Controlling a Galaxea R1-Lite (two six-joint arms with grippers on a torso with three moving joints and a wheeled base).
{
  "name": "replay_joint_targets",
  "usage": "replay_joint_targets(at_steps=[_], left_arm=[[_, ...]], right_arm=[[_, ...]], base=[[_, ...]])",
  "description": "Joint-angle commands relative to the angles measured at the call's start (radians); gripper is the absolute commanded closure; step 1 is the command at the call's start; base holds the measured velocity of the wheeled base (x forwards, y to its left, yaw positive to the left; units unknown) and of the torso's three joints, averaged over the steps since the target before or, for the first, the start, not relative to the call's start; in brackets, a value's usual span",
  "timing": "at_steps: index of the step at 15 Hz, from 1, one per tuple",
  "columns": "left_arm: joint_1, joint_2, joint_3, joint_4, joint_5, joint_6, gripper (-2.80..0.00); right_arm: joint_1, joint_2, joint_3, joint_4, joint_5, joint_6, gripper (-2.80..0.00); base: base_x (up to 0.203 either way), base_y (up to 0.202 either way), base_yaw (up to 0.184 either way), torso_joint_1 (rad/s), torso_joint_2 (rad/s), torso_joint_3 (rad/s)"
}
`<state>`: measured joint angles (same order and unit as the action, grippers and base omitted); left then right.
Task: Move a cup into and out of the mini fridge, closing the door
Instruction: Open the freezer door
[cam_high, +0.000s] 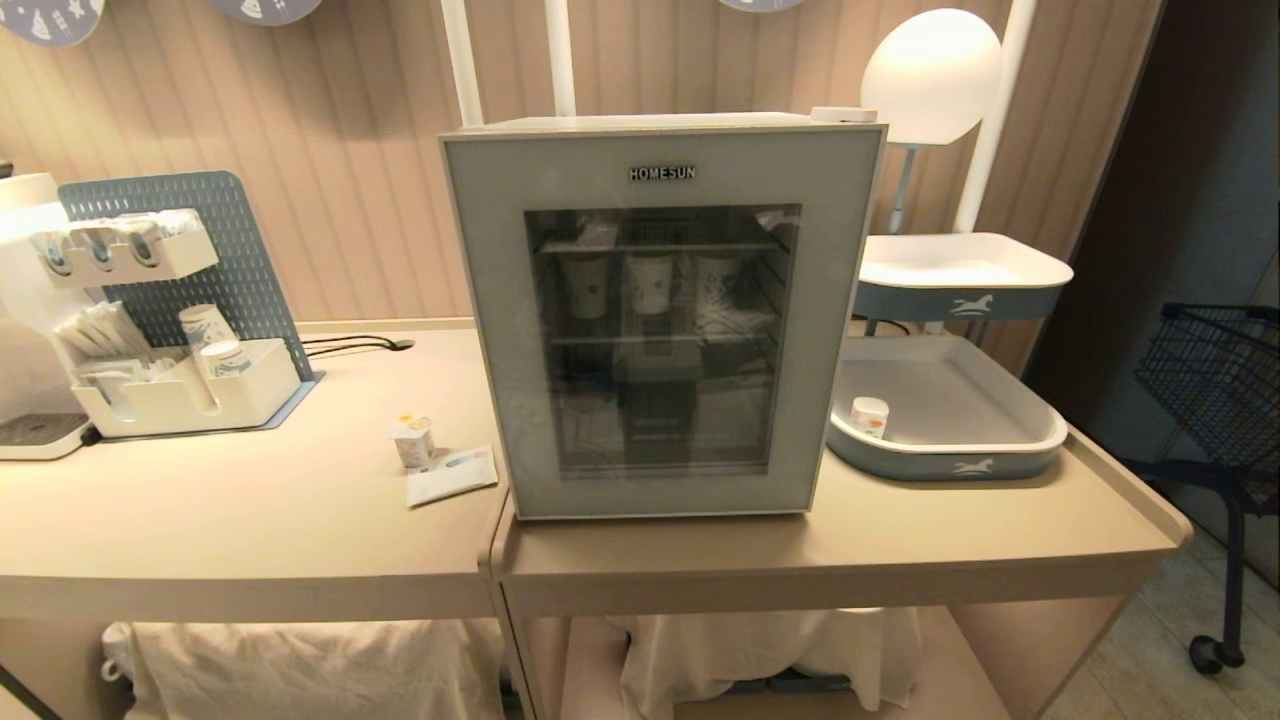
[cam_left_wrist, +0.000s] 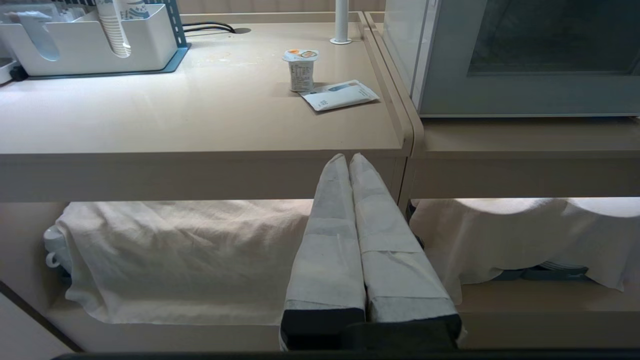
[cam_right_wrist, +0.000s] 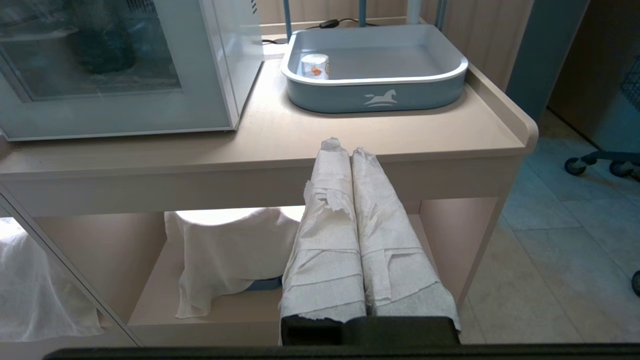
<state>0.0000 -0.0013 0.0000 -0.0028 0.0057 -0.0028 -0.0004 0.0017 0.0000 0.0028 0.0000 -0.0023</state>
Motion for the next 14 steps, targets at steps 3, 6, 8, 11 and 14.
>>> replay_joint_targets(at_steps=[3, 6, 8, 11, 14], left_arm=[[0.000, 0.001, 0.002, 0.000, 0.000, -0.002, 0.00], [0.000, 0.001, 0.000, 0.001, 0.000, 0.000, 0.00], [0.000, 0.001, 0.000, 0.001, 0.000, 0.000, 0.00], [0.000, 0.001, 0.000, 0.001, 0.000, 0.000, 0.00], [0.000, 0.001, 0.000, 0.001, 0.000, 0.000, 0.00]], right_arm=[[-0.001, 0.001, 0.000, 0.000, 0.000, -0.001, 0.00], [-0.001, 0.001, 0.000, 0.000, 0.000, -0.001, 0.00], [-0.001, 0.001, 0.000, 0.000, 0.000, -0.001, 0.00], [-0.001, 0.001, 0.000, 0.000, 0.000, 0.000, 0.00], [-0.001, 0.001, 0.000, 0.000, 0.000, -0.001, 0.00]], base=[[0.000, 0.000, 0.000, 0.000, 0.00, 0.000], [0.000, 0.000, 0.000, 0.000, 0.00, 0.000], [0.000, 0.000, 0.000, 0.000, 0.00, 0.000], [0.030, 0.000, 0.000, 0.004, 0.00, -0.002], [0.182, 0.000, 0.002, 0.004, 0.00, 0.000]])
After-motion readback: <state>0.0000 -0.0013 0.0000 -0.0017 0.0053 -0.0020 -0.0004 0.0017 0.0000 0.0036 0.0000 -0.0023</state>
